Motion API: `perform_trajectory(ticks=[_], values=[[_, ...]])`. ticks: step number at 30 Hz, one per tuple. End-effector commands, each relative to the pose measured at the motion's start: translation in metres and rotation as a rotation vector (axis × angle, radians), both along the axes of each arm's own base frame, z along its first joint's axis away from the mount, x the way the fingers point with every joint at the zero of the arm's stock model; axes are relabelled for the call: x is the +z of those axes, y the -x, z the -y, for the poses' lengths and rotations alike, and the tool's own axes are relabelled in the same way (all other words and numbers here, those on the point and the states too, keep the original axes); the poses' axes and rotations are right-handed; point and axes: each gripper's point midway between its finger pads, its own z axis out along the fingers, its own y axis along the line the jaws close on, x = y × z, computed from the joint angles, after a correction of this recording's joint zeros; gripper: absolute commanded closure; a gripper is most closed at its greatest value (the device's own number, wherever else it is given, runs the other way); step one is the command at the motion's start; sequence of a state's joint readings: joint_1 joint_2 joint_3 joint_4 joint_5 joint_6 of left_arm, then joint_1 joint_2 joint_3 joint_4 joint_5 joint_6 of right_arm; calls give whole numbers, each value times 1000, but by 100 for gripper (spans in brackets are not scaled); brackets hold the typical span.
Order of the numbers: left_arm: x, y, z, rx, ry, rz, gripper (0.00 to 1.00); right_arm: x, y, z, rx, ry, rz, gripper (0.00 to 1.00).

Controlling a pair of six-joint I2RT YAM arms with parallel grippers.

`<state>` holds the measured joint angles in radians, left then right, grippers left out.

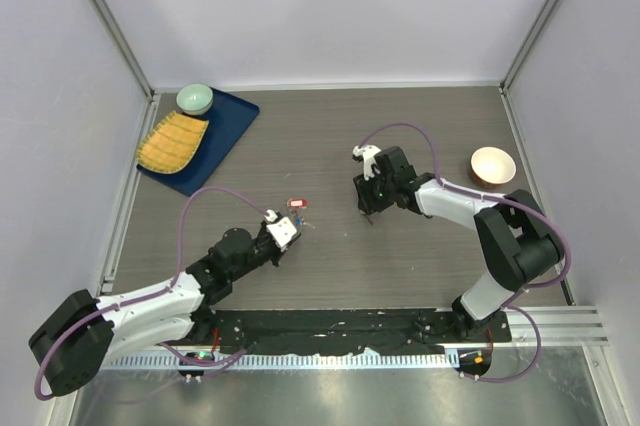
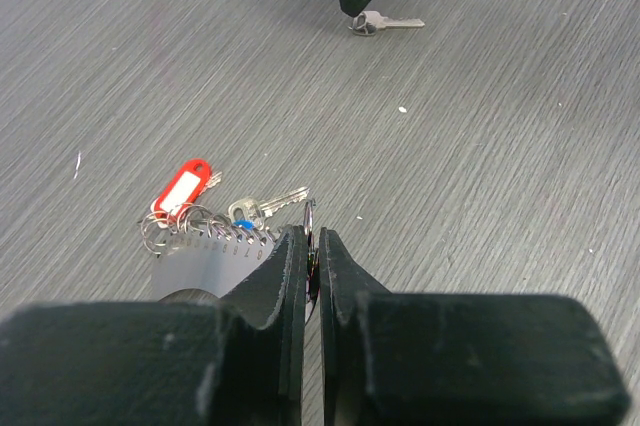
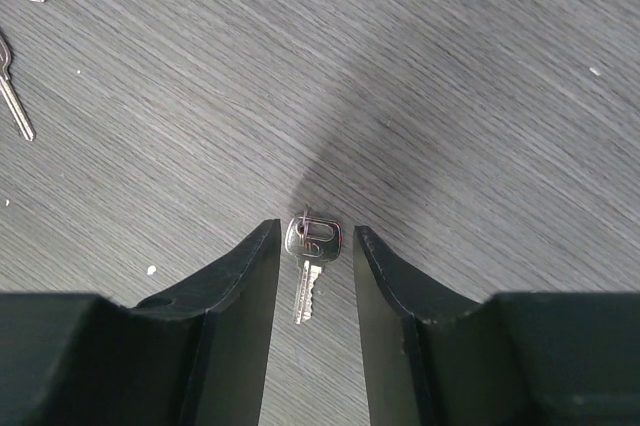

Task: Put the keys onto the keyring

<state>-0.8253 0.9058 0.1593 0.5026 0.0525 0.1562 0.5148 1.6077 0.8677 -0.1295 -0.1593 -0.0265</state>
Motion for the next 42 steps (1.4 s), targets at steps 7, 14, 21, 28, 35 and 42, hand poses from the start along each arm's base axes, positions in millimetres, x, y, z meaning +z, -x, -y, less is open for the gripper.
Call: perform_trajectory(ticks=[7, 14, 21, 28, 35, 42], values=[[23, -7, 8, 4, 51, 37, 100, 12, -12, -9, -3, -31, 22, 61], [23, -7, 8, 2, 49, 34, 100, 9, -12, -11, 0, -33, 10, 62], [23, -6, 9, -1, 48, 33, 100, 4, -10, -12, 7, -34, -12, 64], [21, -6, 9, -2, 45, 27, 100, 2, -8, -14, 17, -39, -28, 76], [21, -5, 10, -13, 45, 28, 100, 9, -2, -15, 37, -45, -33, 99], [24, 4, 17, -81, 54, 47, 100, 45, 15, -28, 180, -52, 67, 99]])
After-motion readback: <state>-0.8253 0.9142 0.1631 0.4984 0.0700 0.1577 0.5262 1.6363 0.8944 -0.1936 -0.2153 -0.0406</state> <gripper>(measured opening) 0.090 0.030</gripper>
